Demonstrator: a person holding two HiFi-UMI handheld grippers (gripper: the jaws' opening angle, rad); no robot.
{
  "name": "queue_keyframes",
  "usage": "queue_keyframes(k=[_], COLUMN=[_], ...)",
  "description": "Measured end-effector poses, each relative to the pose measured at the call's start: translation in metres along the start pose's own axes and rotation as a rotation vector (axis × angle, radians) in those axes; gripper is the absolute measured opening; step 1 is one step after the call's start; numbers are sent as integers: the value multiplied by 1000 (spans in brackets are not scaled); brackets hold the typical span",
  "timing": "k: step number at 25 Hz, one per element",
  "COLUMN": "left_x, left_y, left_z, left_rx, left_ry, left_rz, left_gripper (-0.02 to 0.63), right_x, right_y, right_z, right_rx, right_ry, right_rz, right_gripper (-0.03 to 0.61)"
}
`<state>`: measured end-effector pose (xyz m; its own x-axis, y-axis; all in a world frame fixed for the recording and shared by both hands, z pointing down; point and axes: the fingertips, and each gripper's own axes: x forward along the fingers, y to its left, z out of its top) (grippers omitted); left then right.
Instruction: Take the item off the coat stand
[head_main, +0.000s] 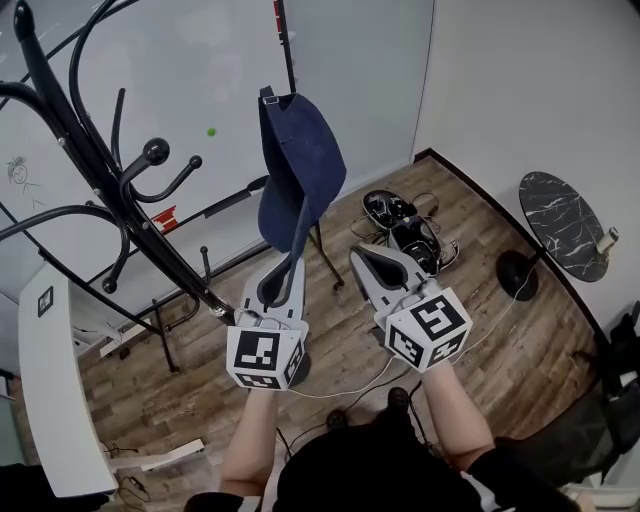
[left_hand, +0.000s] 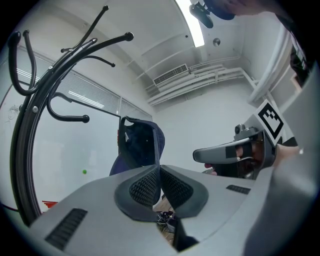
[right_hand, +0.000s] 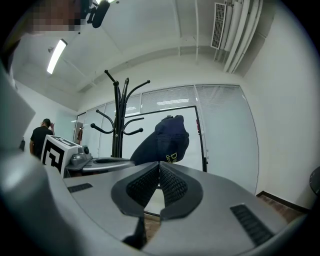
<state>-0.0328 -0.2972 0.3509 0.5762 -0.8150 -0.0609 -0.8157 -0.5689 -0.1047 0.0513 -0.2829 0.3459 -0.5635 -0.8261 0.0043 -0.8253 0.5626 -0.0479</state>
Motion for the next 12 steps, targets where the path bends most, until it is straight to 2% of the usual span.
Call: queue_keyframes(k=[12], left_x=[-1], left_y=[-3], left_z=[-3], left_rx=[7], left_ry=[8], left_rz=[5], left_gripper=[28], right_x=[-5], right_y=[-2], right_z=[5], right_rx=[-13], right_ry=[-5], right_rz=[-2], right_gripper=[31])
